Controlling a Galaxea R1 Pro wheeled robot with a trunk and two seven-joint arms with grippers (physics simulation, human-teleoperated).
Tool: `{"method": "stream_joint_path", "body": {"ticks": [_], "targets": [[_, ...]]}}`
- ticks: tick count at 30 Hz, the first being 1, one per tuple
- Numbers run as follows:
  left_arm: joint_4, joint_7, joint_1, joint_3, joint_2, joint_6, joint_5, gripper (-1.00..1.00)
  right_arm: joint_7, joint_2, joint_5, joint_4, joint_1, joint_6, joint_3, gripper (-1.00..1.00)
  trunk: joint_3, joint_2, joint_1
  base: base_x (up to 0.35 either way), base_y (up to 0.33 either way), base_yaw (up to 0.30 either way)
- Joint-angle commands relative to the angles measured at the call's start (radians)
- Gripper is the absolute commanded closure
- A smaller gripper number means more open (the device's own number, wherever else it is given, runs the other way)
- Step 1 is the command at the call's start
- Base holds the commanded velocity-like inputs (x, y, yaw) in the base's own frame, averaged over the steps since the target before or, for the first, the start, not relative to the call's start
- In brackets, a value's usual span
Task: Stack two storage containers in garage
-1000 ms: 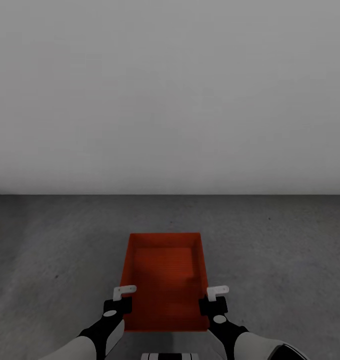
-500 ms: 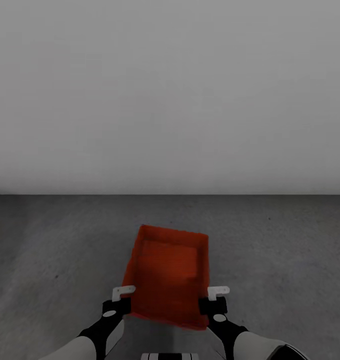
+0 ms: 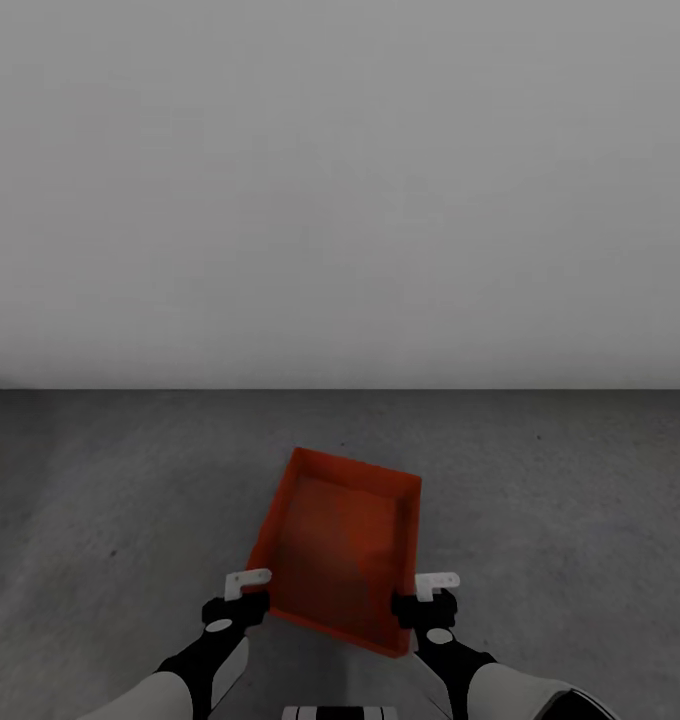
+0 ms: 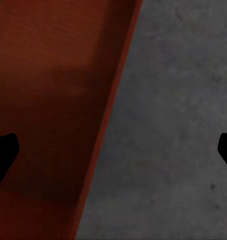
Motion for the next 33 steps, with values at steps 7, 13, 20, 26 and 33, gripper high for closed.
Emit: {"method": "stream_joint_path", "body": {"ticks": [7,13,20,26,33], "targets": [[0.0,0.003,-0.001,0.008,-0.001,-0.006,0.008,-1.0,-0.003,0.0,-0.009,0.001,0.0,-0.003,0.008,-1.0,-0.001,0.0,0.0,0.0,0.0,0.0],[0.002,0.003,-0.001,0.014,-0.002,-0.006,0.008,-1.0,-0.003,0.0,-0.009,0.001,0.0,-0.003,0.008,-1.0,0.009,0.021,-0.012,0.0,0.0,0.0],[0.003,0.003,-0.001,0.016,-0.002,-0.005,0.012,-1.0,-0.003,0.0,-0.009,0.001,0.0,-0.003,0.008,-1.0,0.031,0.07,-0.038,0.0,0.0,0.0],[0.003,0.003,-0.001,0.016,-0.001,-0.005,0.021,-1.0,-0.003,0.0,-0.009,0.001,0.0,-0.002,0.008,-1.0,0.049,0.112,-0.061,0.0,0.0,0.0],[0.004,0.003,-0.001,0.016,0.0,-0.004,0.023,-1.0,-0.003,0.0,-0.009,0.001,0.0,-0.002,0.008,-1.0,0.071,0.161,-0.088,0.0,0.0,0.0]]}}
